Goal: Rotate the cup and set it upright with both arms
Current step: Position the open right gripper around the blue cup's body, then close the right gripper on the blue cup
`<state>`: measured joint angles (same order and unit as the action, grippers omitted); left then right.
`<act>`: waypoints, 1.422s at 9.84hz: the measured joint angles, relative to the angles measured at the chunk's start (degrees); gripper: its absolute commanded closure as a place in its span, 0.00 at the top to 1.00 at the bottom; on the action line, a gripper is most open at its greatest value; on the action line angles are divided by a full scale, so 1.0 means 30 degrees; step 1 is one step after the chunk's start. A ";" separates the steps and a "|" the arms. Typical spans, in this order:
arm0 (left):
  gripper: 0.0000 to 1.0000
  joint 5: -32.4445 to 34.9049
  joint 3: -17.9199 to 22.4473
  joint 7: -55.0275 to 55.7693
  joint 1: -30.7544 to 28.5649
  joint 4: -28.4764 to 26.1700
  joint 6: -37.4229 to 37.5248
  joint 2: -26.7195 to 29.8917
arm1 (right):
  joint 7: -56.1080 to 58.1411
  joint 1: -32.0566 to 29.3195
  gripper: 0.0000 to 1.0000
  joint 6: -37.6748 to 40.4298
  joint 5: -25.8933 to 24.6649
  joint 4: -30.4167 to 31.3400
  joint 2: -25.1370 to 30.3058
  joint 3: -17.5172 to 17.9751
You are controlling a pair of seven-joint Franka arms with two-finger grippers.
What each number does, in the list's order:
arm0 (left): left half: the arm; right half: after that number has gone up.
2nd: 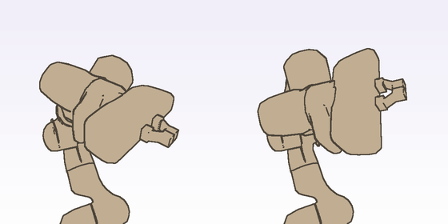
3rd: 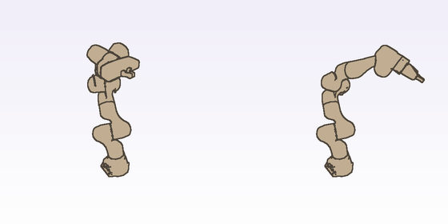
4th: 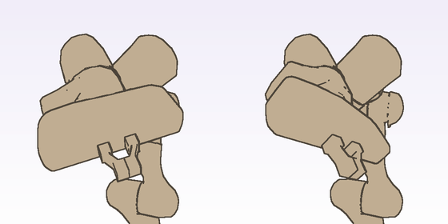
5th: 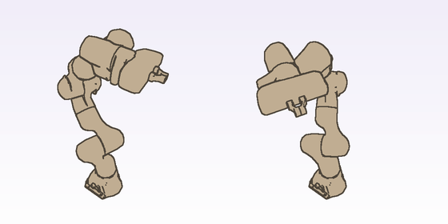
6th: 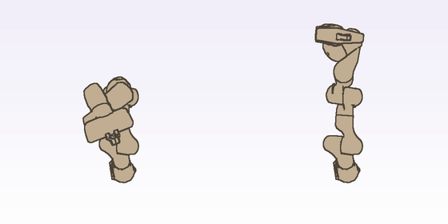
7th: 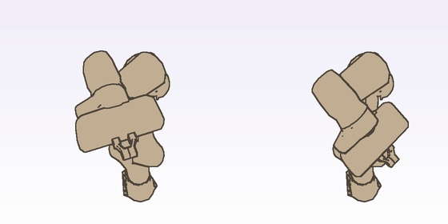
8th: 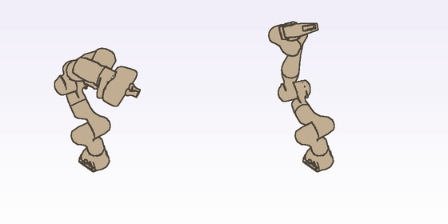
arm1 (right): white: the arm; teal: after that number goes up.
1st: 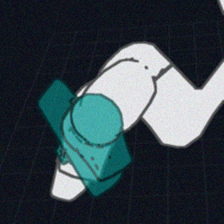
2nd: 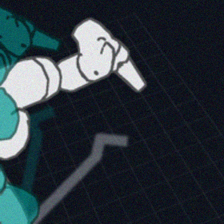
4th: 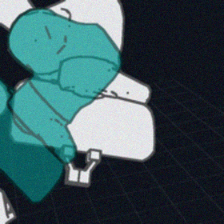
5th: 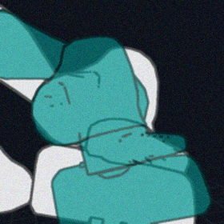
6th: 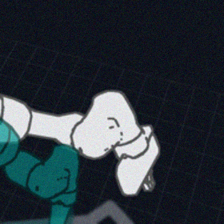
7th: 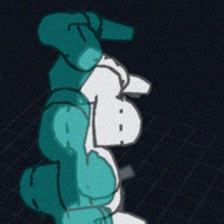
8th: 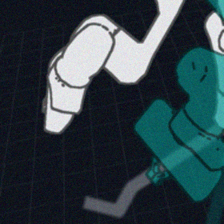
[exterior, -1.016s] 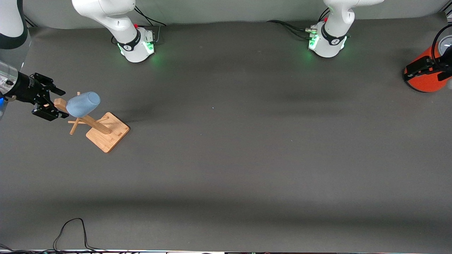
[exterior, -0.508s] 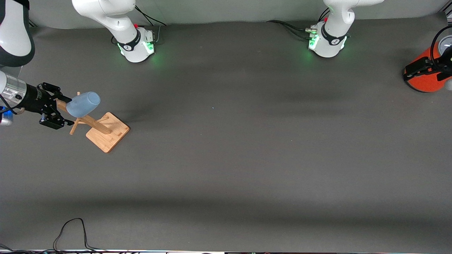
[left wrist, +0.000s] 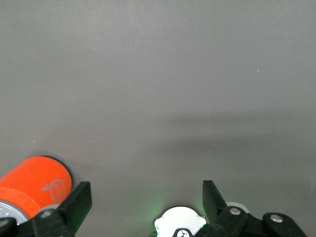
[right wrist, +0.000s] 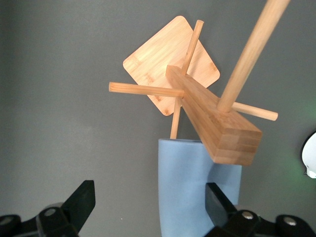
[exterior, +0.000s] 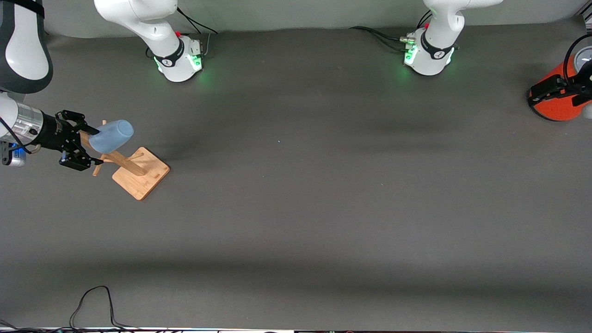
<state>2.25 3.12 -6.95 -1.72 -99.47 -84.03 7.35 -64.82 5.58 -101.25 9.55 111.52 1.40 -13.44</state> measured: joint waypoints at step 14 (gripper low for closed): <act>1.00 0.0003 -0.0007 0.0018 0.0001 -0.0152 0.0059 0.0000 | 0.0002 0.0036 0.68 0.1166 0.0002 0.0641 -0.0504 0.0149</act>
<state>2.26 3.10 -6.89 -1.72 -99.92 -83.85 7.35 -64.82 5.69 -97.75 9.55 113.45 -0.11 -12.99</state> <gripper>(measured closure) 0.000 0.141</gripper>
